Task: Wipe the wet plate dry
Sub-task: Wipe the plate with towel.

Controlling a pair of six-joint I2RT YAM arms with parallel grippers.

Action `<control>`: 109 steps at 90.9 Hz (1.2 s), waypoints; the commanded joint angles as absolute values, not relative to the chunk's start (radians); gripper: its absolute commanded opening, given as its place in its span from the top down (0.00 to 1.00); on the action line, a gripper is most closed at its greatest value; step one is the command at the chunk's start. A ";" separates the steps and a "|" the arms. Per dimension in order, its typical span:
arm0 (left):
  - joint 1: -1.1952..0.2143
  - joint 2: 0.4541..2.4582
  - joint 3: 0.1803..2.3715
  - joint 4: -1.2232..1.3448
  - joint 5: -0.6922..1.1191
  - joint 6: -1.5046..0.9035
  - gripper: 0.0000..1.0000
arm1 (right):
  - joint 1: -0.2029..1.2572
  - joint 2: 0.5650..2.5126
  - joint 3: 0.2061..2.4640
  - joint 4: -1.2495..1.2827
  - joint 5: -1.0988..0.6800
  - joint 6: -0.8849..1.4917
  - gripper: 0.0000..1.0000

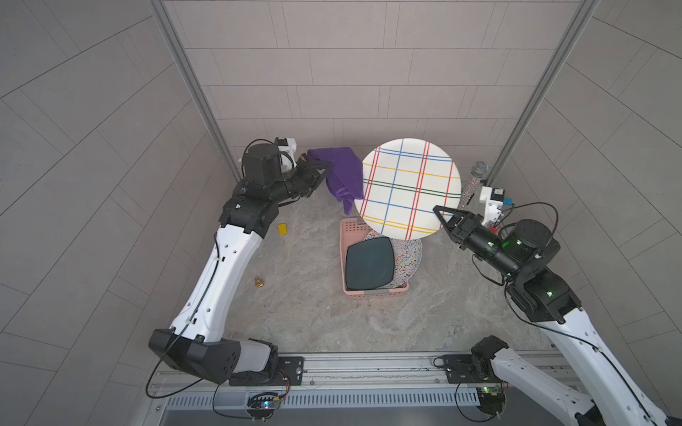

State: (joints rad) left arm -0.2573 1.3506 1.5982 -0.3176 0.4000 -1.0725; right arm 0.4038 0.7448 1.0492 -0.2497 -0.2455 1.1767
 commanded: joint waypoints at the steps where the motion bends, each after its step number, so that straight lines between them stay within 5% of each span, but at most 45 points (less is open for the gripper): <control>1: -0.271 1.297 1.461 0.153 0.518 -1.554 1.00 | 0.337 0.686 1.021 0.038 -0.281 1.378 1.00; 26: -0.365 1.378 1.496 0.528 0.448 -1.909 1.00 | 0.348 0.801 0.996 0.273 -0.403 1.527 1.00; 47: -0.517 1.501 1.616 0.765 0.346 -2.086 1.00 | 0.483 0.939 0.987 0.502 -0.309 1.579 1.00; 66: -0.671 1.525 1.687 0.767 0.315 -2.055 1.00 | 0.423 1.117 1.213 0.576 -0.268 1.610 1.00; 79: -0.546 1.482 1.643 0.825 0.262 -2.094 1.00 | 0.319 1.087 1.193 0.550 -0.284 1.641 1.00; 96: -0.526 1.506 1.659 0.856 0.278 -2.124 1.00 | 0.529 1.091 1.177 0.504 -0.281 1.528 1.00; 109: -0.646 1.509 1.673 0.800 0.304 -2.024 1.00 | 0.506 1.159 1.254 0.513 -0.259 1.534 1.00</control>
State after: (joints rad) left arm -0.5446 1.5219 1.6329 0.7773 0.2264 -2.0113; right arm 0.5320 1.1278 1.1995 0.5262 -0.2852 1.5753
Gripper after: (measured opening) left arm 0.060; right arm 0.079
